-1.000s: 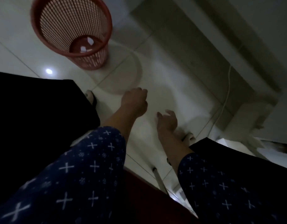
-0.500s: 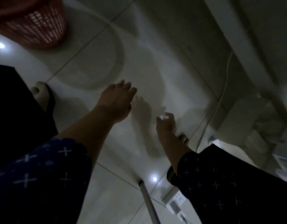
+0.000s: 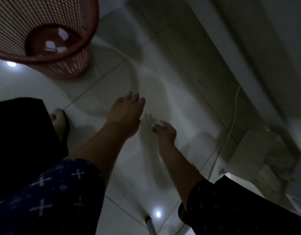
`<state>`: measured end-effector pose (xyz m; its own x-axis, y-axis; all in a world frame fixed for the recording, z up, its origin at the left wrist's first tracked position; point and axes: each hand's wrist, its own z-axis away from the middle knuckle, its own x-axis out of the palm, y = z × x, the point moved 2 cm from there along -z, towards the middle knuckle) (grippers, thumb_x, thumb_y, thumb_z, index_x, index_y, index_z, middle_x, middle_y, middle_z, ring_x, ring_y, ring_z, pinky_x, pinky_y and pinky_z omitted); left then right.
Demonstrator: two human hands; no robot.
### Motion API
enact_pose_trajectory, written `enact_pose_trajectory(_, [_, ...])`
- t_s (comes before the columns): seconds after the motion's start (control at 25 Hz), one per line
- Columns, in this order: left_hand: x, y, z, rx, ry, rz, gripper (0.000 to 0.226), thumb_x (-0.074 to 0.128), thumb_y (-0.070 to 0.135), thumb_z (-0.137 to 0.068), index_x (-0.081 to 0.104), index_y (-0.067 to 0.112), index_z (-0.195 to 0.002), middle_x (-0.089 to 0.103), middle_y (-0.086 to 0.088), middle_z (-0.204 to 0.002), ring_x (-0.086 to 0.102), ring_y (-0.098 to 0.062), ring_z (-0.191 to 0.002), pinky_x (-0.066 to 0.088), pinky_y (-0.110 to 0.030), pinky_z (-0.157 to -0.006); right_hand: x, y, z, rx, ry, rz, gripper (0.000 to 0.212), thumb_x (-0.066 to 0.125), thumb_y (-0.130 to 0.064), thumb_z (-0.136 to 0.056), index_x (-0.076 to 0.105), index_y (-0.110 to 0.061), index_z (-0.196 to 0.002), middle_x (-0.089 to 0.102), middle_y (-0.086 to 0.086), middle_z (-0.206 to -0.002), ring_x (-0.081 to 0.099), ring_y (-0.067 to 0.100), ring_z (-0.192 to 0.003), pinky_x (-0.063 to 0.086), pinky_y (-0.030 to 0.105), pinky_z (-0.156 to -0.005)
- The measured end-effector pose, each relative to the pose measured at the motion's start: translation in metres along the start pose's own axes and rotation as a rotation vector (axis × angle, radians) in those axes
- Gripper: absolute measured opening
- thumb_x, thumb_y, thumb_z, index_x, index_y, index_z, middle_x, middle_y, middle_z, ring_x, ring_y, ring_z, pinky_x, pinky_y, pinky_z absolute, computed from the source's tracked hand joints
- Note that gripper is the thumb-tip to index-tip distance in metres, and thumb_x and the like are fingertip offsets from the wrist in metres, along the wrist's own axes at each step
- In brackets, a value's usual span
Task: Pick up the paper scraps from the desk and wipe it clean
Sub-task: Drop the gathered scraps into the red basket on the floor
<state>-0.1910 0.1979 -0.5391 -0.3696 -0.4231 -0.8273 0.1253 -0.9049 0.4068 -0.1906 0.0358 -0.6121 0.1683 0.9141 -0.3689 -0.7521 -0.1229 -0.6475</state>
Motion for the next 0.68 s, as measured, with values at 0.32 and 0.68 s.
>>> enact_pose_trajectory(0.32, [-0.157,-0.049,0.044,-0.095,0.574,-0.052,0.059,0.046,0.011,-0.091,0.021,0.010,-0.144,0.017,-0.014,-0.155,0.014,-0.026,-0.144,0.016,-0.040,-0.115,0.109,-0.161,0.156,-0.286,-0.269,-0.428,0.007,0.067,-0.001,-0.083,0.066,-0.007,-0.079,0.067,0.003,-0.073,0.065,0.014,-0.075,0.055,0.023,-0.073])
enact_pose_trajectory(0.68, [-0.167,-0.186,0.070,-0.929,0.515,0.906,0.094,0.060,0.008,-0.086,-0.007,0.031,-0.148,-0.006,-0.021,-0.155,0.011,-0.042,-0.141,0.027,-0.055,-0.109,0.197,-0.198,0.206,-0.352,-0.268,-0.148,0.014,0.066,0.008,-0.076,0.070,-0.006,-0.076,0.069,0.007,-0.070,0.064,0.015,-0.062,0.053,0.018,-0.056])
